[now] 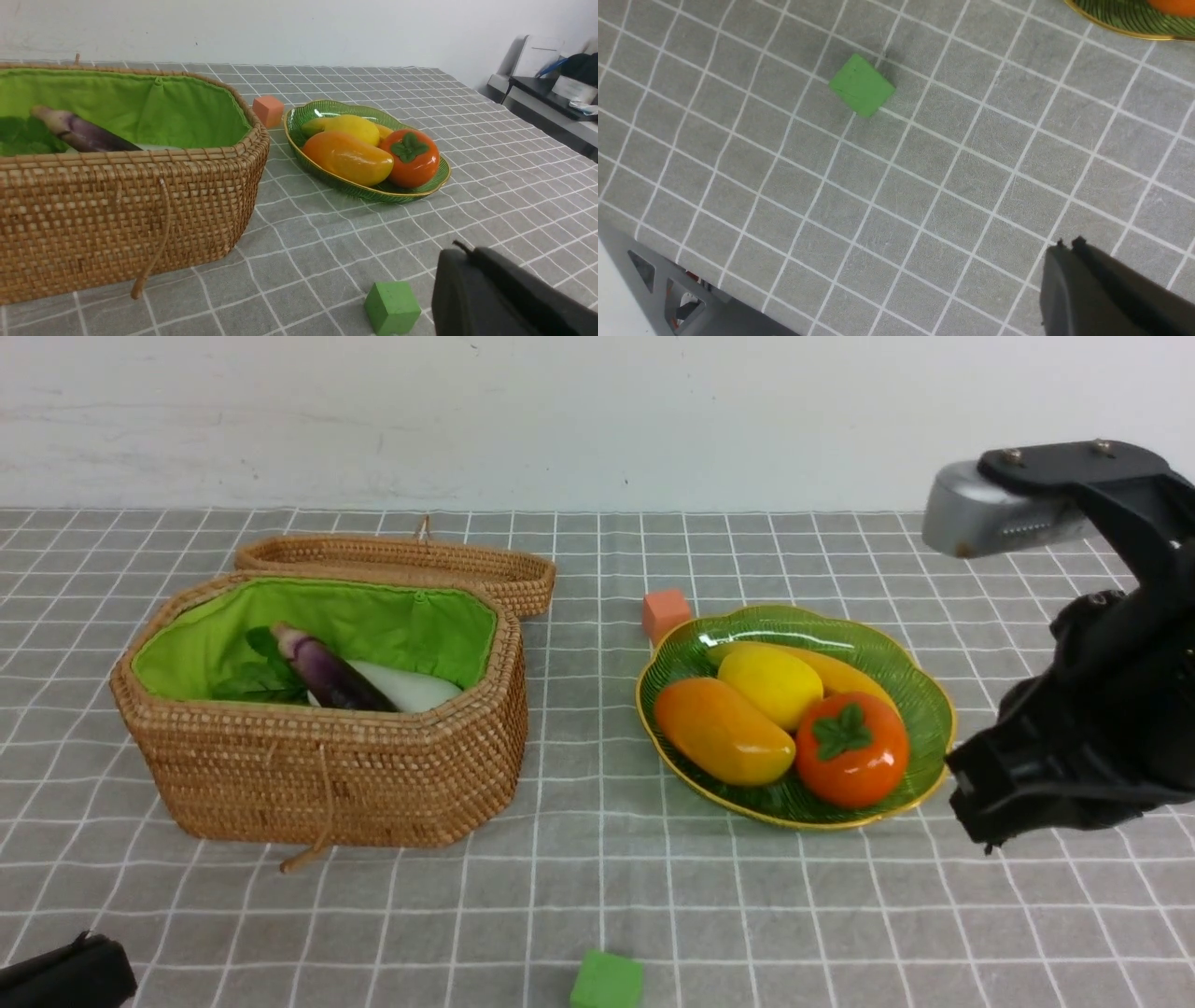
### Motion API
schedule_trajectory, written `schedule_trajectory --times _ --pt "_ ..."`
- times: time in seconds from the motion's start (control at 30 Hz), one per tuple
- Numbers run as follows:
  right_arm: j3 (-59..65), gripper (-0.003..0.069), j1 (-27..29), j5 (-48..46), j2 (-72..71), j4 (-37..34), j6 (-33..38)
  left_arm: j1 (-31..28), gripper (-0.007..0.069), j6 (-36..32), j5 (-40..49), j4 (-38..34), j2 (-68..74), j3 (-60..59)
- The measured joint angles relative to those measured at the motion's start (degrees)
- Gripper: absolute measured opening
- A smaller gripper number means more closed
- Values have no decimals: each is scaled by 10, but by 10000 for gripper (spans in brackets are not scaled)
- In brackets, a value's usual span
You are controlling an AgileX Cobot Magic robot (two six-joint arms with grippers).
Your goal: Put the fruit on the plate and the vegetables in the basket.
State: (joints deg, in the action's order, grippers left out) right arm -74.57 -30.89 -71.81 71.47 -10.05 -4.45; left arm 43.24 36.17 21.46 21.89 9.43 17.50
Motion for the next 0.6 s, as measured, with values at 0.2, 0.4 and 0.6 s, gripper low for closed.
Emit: schedule_trajectory --times 0.2,0.4,0.6 --pt "0 -3 0 2 0 -1 0 0 -13 0 4 1 0 0" --pt "1 0 1 2 -47 12 10 0 -13 0 20 1 0 0" --pt "138 2 88 160 -219 34 93 0 -9 0 50 1 0 0"
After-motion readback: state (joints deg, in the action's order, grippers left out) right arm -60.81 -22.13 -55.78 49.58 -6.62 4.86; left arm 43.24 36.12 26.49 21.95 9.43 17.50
